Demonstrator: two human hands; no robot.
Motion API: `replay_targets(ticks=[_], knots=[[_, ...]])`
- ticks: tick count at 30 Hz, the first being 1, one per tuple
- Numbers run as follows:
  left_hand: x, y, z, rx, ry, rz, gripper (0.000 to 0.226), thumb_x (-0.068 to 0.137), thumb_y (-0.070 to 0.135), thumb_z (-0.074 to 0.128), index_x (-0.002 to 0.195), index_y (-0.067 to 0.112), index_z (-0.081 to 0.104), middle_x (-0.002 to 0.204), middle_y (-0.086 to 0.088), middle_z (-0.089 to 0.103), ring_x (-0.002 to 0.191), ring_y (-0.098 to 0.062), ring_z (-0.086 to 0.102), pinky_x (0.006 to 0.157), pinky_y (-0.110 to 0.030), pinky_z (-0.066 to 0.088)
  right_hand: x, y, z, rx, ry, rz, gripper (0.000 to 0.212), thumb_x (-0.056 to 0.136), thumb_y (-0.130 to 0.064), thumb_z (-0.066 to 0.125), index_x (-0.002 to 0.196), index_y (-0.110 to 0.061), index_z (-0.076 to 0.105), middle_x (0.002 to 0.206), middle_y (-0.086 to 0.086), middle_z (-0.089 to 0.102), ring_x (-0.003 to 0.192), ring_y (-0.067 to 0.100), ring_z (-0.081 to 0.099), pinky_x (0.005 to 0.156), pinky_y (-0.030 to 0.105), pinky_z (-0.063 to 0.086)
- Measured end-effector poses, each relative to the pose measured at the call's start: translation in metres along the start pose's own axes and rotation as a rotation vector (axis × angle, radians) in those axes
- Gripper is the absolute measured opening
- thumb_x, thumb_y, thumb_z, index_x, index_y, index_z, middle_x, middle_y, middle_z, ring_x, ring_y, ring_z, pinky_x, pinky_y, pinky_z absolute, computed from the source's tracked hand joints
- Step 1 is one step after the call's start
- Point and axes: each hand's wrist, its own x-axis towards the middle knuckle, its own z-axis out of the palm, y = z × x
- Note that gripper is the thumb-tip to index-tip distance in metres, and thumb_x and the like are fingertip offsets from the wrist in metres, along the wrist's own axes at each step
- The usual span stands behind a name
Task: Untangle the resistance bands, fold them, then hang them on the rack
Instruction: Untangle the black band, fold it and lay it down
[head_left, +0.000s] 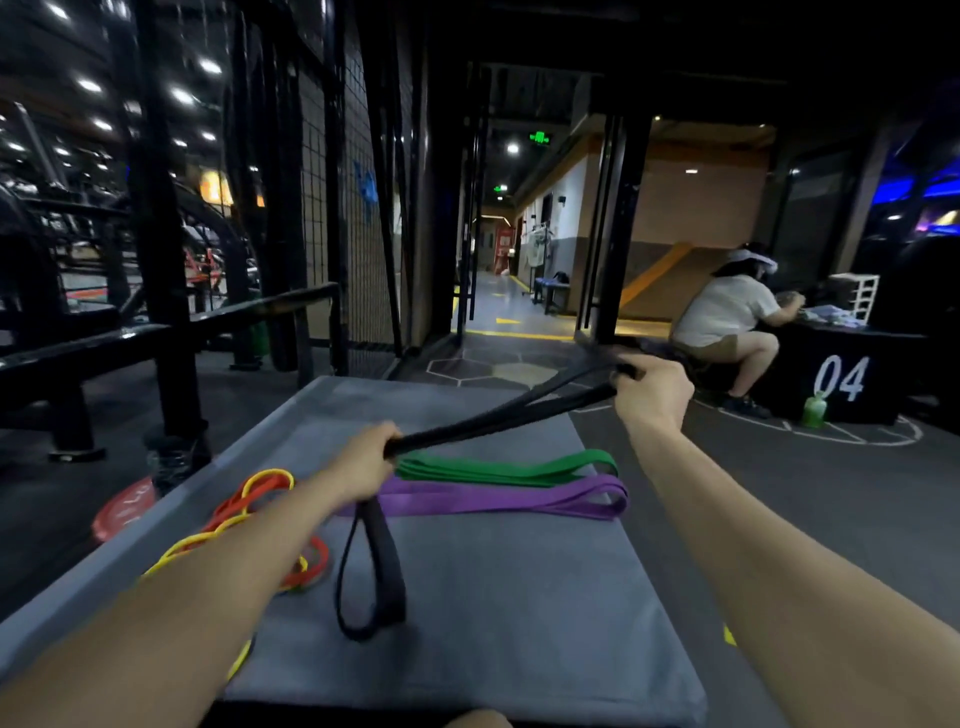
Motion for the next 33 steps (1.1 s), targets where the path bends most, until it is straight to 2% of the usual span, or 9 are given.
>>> replay_targets(ticks=[4, 6, 9, 14, 17, 21, 25, 29, 33], knots=[[0.026, -0.009, -0.044, 0.251, -0.016, 0.038, 0.021, 0.09, 0.004, 0.051, 0.11, 0.006, 0.057, 0.107, -0.013, 0.06, 0.101, -0.029, 0.057, 0.073, -0.031, 0.038, -0.006, 0.031, 0.033, 0.094, -0.046, 0.157, 0.027, 0.09, -0.001, 0.054, 0.114, -0.005, 0.066, 0.107, 0.014, 0.067, 0.094, 0.024, 0.061, 0.082, 0.026, 0.046], [0.04, -0.012, -0.045, 0.31, -0.052, 0.072, 0.019, 0.091, 0.009, 0.051, 0.108, 0.007, 0.058, 0.107, -0.014, 0.062, 0.099, -0.029, 0.058, 0.071, -0.031, 0.039, -0.007, 0.048, 0.049, 0.136, -0.052, 0.242, 0.027, 0.089, 0.0, 0.055, 0.114, -0.003, 0.065, 0.102, 0.014, 0.066, 0.085, 0.023, 0.06, 0.081, 0.029, 0.05], [0.055, -0.023, -0.002, 0.347, -0.164, 0.08, 0.016, 0.088, 0.005, 0.052, 0.102, 0.005, 0.06, 0.109, -0.015, 0.063, 0.102, -0.031, 0.058, 0.076, -0.033, 0.041, -0.008, 0.091, 0.068, 0.094, -0.058, 0.314, 0.027, 0.085, 0.002, 0.056, 0.108, -0.003, 0.068, 0.096, 0.018, 0.068, 0.09, 0.033, 0.065, 0.085, 0.042, 0.054], [0.073, -0.035, 0.093, 0.363, -0.329, 0.071, 0.018, 0.087, 0.011, 0.05, 0.103, 0.013, 0.059, 0.112, -0.012, 0.062, 0.102, -0.031, 0.059, 0.083, -0.036, 0.048, -0.012, 0.173, 0.074, -0.093, -0.085, 0.373, 0.027, 0.085, -0.002, 0.054, 0.107, -0.004, 0.069, 0.095, 0.025, 0.067, 0.092, 0.038, 0.063, 0.08, 0.04, 0.051], [0.086, -0.032, 0.131, 0.354, -0.397, 0.073, 0.018, 0.091, 0.017, 0.051, 0.106, 0.013, 0.058, 0.114, -0.013, 0.061, 0.104, -0.029, 0.058, 0.085, -0.035, 0.046, -0.006, 0.206, 0.069, -0.205, -0.115, 0.431, 0.021, 0.09, -0.007, 0.051, 0.101, -0.004, 0.069, 0.086, 0.019, 0.062, 0.079, 0.034, 0.057, 0.069, 0.032, 0.04], [0.098, -0.03, 0.163, 0.361, -0.382, 0.071, 0.025, 0.09, 0.016, 0.05, 0.114, 0.018, 0.056, 0.123, -0.011, 0.056, 0.113, -0.03, 0.054, 0.09, -0.036, 0.044, 0.001, 0.229, 0.069, -0.339, -0.164, 0.374, 0.019, 0.088, -0.007, 0.049, 0.092, -0.006, 0.068, 0.098, 0.022, 0.061, 0.084, 0.038, 0.059, 0.069, 0.036, 0.042], [0.096, -0.035, 0.184, 0.352, -0.363, 0.1, 0.033, 0.088, 0.029, 0.06, 0.118, 0.017, 0.054, 0.12, -0.01, 0.054, 0.114, -0.03, 0.05, 0.094, -0.034, 0.04, -0.003, 0.239, 0.067, -0.466, -0.222, 0.263, 0.04, 0.087, -0.001, 0.044, 0.121, -0.017, 0.059, 0.118, 0.015, 0.046, 0.091, 0.037, 0.056, 0.072, 0.034, 0.04], [0.094, -0.047, 0.177, 0.106, -0.365, 0.093, 0.047, 0.071, 0.032, 0.078, 0.109, 0.019, 0.055, 0.102, 0.003, 0.048, 0.096, -0.015, 0.051, 0.083, -0.025, 0.04, -0.003, 0.244, 0.065, -0.485, -0.226, 0.194, 0.039, 0.086, 0.001, 0.042, 0.118, -0.015, 0.058, 0.116, 0.012, 0.042, 0.078, 0.029, 0.047, 0.067, 0.034, 0.039], [0.091, -0.05, 0.171, 0.084, -0.355, 0.116, 0.041, 0.066, 0.037, 0.081, 0.098, 0.026, 0.058, 0.1, 0.007, 0.058, 0.095, -0.013, 0.055, 0.082, -0.028, 0.043, 0.0, 0.242, 0.066, -0.511, -0.292, 0.209, 0.039, 0.086, -0.001, 0.04, 0.118, -0.011, 0.059, 0.119, 0.016, 0.04, 0.095, 0.041, 0.053, 0.08, 0.041, 0.045]])
